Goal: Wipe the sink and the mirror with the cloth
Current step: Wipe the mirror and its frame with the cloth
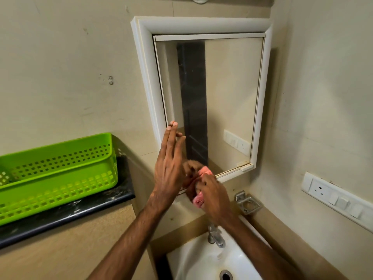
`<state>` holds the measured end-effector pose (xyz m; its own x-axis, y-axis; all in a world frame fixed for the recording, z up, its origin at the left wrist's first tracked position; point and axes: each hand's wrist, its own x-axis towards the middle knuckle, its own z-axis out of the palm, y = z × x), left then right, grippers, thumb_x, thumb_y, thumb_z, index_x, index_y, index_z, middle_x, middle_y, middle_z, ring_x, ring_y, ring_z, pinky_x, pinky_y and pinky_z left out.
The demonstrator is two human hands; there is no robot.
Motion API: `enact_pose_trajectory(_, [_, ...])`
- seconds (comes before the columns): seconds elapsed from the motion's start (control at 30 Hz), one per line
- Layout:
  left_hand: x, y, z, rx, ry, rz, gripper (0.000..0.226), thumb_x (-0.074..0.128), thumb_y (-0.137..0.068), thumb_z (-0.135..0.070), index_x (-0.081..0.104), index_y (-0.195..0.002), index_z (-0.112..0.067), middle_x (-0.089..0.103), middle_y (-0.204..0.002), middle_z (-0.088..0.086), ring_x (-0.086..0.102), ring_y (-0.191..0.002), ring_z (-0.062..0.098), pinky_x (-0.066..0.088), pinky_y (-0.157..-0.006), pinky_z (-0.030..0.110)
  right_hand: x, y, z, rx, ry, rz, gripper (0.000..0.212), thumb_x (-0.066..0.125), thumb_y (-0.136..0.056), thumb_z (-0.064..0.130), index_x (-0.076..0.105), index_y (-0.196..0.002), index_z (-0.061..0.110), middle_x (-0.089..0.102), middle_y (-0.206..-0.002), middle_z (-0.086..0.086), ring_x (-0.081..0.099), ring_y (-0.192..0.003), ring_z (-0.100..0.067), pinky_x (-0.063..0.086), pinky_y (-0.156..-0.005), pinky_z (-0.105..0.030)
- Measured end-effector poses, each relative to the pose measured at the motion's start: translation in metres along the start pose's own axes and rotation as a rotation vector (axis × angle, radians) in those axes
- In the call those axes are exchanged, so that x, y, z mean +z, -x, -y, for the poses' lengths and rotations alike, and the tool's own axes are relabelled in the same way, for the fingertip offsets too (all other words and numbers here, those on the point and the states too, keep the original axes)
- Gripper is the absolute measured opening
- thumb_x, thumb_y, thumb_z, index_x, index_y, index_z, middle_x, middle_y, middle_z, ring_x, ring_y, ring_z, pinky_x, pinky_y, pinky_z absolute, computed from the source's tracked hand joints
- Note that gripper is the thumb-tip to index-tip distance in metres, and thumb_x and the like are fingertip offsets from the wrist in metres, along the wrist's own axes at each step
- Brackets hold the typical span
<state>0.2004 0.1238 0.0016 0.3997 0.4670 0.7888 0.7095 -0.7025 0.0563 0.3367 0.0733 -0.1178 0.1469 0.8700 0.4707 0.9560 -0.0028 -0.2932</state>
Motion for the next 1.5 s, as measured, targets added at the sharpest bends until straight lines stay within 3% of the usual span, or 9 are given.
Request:
enact_pose_trajectory(0.07, [-0.004, 0.0, -0.001, 0.012, 0.032, -0.059, 0.066, 0.021, -0.09, -0.027, 0.055, -0.138, 0.004, 0.031, -0.159, 0.023, 0.027, -0.149, 0.037, 0.044, -0.111, 0.052, -0.006, -0.011, -0.028, -0.061, -0.114, 0.035, 0.026, 0.057, -0.098, 0.021, 0.06, -0.108, 0.045, 0.053, -0.101, 0.025, 0.049, -0.088, 0.005, 0.045, -0.088, -0.014])
enact_pose_trajectory(0.13, [-0.005, 0.0, -0.002, 0.013, 0.03, -0.076, 0.063, 0.021, -0.092, -0.023, 0.056, -0.137, 0.003, 0.032, -0.159, 0.022, 0.029, -0.149, 0.037, 0.048, -0.107, 0.051, -0.015, -0.021, -0.074, 0.404, -0.018, -0.174, 0.021, 0.057, -0.097, 0.028, 0.056, -0.099, 0.049, 0.048, -0.091, 0.027, 0.045, -0.083, 0.006, 0.036, -0.093, -0.003])
enact_pose_trajectory(0.17, [-0.003, 0.0, -0.001, 0.008, 0.028, -0.071, 0.062, 0.021, -0.092, -0.023, 0.055, -0.138, 0.002, 0.03, -0.159, 0.021, 0.027, -0.15, 0.036, 0.048, -0.107, 0.051, -0.008, -0.023, -0.102, 0.657, 0.038, -0.525, 0.014, 0.067, -0.093, 0.027, 0.06, -0.098, 0.039, 0.056, -0.092, 0.018, 0.049, -0.084, -0.001, 0.039, -0.099, -0.008])
enact_pose_trajectory(0.3, [0.002, 0.001, 0.003, 0.007, 0.02, -0.049, 0.062, 0.02, -0.093, -0.022, 0.055, -0.139, 0.0, 0.028, -0.161, 0.02, 0.024, -0.151, 0.034, 0.048, -0.108, 0.05, -0.003, -0.015, -0.085, 0.405, -0.135, -0.176, 0.041, 0.077, -0.078, 0.037, 0.065, -0.109, 0.013, 0.064, -0.106, -0.009, 0.062, -0.094, -0.027, 0.054, -0.085, -0.037])
enact_pose_trajectory(0.5, [0.003, 0.001, 0.007, 0.036, 0.035, -0.06, 0.064, 0.021, -0.088, -0.017, 0.053, -0.14, 0.0, 0.027, -0.162, 0.019, 0.021, -0.152, 0.032, 0.041, -0.115, 0.046, 0.037, 0.007, -0.013, 0.537, -0.487, -0.064, 0.026, 0.069, -0.08, 0.052, 0.057, -0.097, 0.036, 0.065, -0.095, 0.007, 0.065, -0.082, -0.015, 0.062, -0.075, -0.041])
enact_pose_trajectory(0.83, [0.004, 0.004, 0.013, 0.066, 0.028, -0.114, 0.067, 0.019, -0.087, 0.011, 0.047, -0.145, -0.004, 0.019, -0.165, 0.015, 0.011, -0.156, 0.027, 0.02, -0.125, 0.034, 0.039, 0.02, 0.082, 0.186, -0.633, 0.31, 0.041, 0.083, -0.071, 0.043, 0.069, -0.106, 0.027, 0.072, -0.101, 0.012, 0.069, -0.095, -0.006, 0.061, -0.086, -0.032])
enact_pose_trajectory(1.2, [-0.015, 0.003, 0.027, 0.125, 0.282, -0.008, 0.059, 0.06, -0.091, 0.001, 0.042, -0.147, 0.0, 0.022, -0.164, 0.013, 0.013, -0.156, 0.022, 0.012, -0.127, 0.03, -0.019, -0.004, 0.057, 0.049, -0.555, -0.555, 0.051, 0.081, -0.082, 0.024, 0.065, -0.13, 0.026, 0.06, -0.125, 0.001, 0.058, -0.106, -0.009, 0.057, -0.082, -0.027])
enact_pose_trajectory(1.33, [-0.02, 0.006, 0.025, 0.103, 0.282, 0.055, 0.078, 0.059, -0.081, 0.011, 0.033, -0.153, -0.003, 0.01, -0.168, 0.009, 0.003, -0.157, 0.02, 0.005, -0.127, 0.028, 0.035, -0.003, 0.074, -0.11, -0.288, -0.507, 0.032, 0.079, -0.081, 0.037, 0.08, -0.101, 0.012, 0.06, -0.14, -0.018, 0.055, -0.128, -0.031, 0.056, -0.099, -0.041])
enact_pose_trajectory(1.5, [-0.016, 0.013, 0.02, 0.089, 0.17, 0.076, 0.09, 0.068, -0.071, 0.013, 0.035, -0.152, -0.007, 0.003, -0.169, 0.006, -0.004, -0.156, 0.018, -0.006, -0.124, 0.019, 0.08, 0.025, 0.054, -0.241, -0.281, -0.335, 0.052, 0.088, -0.076, 0.035, 0.07, -0.125, 0.036, 0.054, -0.146, -0.001, 0.049, -0.124, -0.025, 0.058, -0.088, -0.044])
